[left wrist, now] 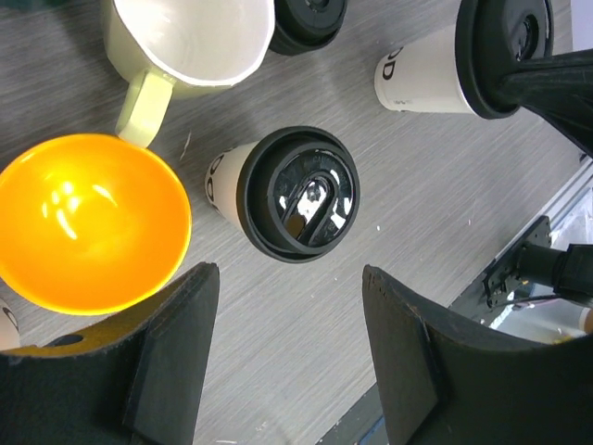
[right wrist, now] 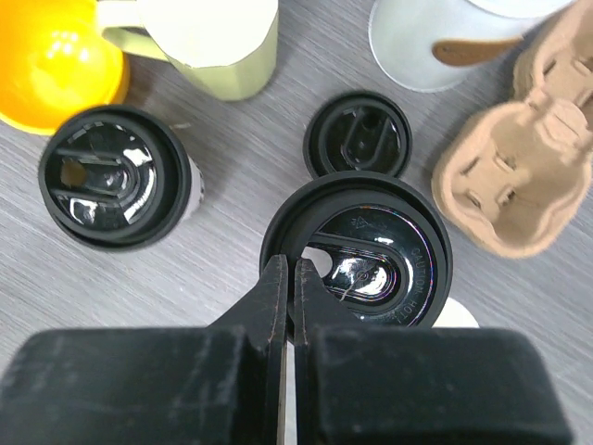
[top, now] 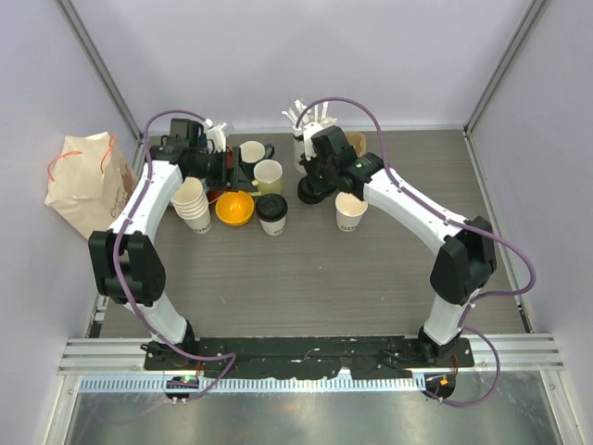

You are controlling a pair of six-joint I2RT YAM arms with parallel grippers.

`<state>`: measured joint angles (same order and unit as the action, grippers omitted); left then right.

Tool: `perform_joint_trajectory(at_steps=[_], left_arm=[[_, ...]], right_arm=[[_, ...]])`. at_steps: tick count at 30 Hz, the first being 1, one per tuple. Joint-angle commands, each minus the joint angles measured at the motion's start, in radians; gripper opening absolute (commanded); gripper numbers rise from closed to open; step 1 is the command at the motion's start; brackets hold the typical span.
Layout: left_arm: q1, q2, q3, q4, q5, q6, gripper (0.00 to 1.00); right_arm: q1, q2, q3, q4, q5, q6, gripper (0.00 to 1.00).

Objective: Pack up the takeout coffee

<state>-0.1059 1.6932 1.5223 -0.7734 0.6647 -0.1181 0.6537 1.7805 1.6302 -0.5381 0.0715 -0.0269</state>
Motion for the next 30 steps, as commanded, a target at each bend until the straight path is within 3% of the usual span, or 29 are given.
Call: perform_joint_trajectory(at_steps=[1, 7, 14, 30], left_arm=[[-0.032, -0.024, 0.087, -0.085, -0.016, 0.055, 0.67], [-0.077, -0.041, 0.101, -0.102, -0.024, 0.058, 0.67], [-0.11, -0.04, 0.104, -0.109, -0.028, 0.057, 0.67], [-0.113, -0.033, 0.096, -0.106, -0.025, 0.064, 0.67]], right_arm=[[-0.022, -0.096, -0.053, -0.092, 0.094, -0.013, 0.01], [-0.058, -0.179, -0.2, -0.023, 0.05, -0.008, 0.01], [-0.071, -0.187, -0.251, 0.006, 0.132, -0.021, 0.01], [-0.101, -0.219, -0.334, 0.09, 0.08, 0.021, 0.01]])
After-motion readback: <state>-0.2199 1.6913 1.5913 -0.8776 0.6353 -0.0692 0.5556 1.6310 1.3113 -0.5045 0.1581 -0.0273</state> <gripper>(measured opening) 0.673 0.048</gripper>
